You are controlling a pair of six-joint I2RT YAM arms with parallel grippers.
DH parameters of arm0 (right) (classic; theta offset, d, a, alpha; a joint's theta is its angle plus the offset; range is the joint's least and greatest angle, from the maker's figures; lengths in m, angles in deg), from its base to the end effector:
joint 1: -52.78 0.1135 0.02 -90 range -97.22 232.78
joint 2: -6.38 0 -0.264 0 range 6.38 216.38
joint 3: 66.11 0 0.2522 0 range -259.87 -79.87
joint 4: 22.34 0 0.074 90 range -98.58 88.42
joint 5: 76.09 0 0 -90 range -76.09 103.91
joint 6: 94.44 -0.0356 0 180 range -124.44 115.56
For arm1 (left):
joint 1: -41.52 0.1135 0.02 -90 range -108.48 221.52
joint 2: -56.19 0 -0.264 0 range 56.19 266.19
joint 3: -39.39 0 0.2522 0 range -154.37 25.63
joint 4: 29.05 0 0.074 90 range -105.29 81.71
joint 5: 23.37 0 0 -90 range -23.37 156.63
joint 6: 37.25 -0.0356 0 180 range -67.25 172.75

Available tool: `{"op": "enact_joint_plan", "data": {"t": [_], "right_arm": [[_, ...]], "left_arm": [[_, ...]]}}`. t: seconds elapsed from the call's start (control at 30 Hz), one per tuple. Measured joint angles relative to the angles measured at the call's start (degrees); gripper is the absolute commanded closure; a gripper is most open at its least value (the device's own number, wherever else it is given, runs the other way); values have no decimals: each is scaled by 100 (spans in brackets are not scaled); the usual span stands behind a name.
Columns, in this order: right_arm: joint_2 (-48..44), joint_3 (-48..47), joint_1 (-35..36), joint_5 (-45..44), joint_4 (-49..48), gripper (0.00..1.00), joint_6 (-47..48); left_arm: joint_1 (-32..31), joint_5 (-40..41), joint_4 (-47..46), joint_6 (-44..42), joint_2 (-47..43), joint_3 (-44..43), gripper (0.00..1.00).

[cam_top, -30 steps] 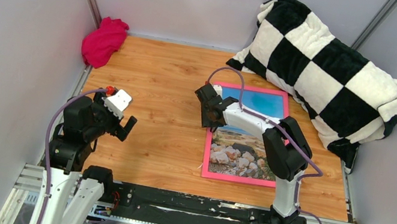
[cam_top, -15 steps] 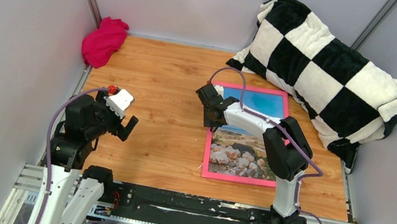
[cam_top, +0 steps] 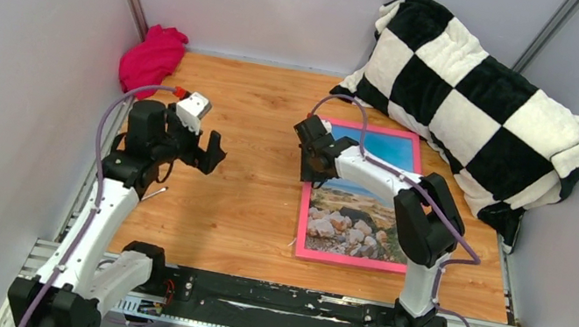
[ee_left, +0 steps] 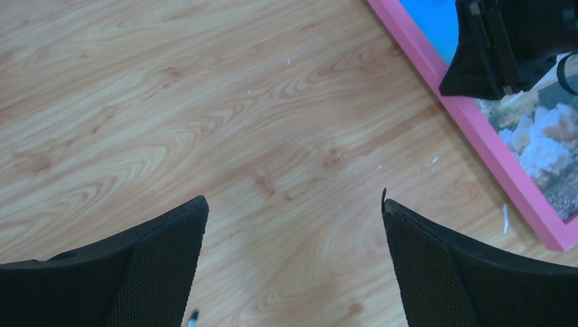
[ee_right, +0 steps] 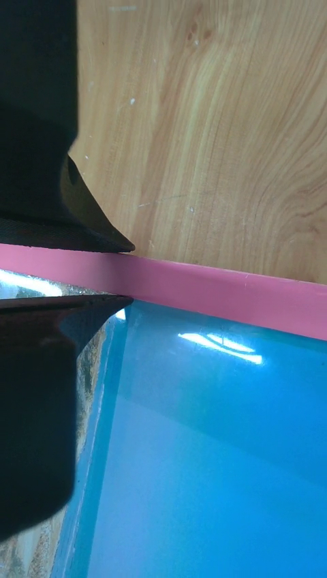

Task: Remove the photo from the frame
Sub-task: Turn over the photo frame at the center of the board.

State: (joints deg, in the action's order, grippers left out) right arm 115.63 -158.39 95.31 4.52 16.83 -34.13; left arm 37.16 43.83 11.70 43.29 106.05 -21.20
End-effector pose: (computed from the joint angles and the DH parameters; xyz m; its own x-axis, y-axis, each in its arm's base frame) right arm 0.3054 0.2722 0.1985 -0.8288 -0.0971 -0.5511 -0.2181 0.9630 0.1583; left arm 0.1885 -0.0282 0.3088 -0.4256 0.1844 -0.8859 0.4811 0.8753 -0.0489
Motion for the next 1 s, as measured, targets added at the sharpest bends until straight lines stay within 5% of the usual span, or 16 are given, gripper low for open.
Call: {"op": "enact_joint_plan", "data": {"t": [0.53,1.0], "right_arm": [[-651,-243,-116,697,57,100,219],[-975,-245,-118,1163,28,100,431]], "left_arm": [[-846,-315,-2061,1871,3287,-1078,0],[-1233,-1086,-2533,3381,5501,-2367,0]]}}
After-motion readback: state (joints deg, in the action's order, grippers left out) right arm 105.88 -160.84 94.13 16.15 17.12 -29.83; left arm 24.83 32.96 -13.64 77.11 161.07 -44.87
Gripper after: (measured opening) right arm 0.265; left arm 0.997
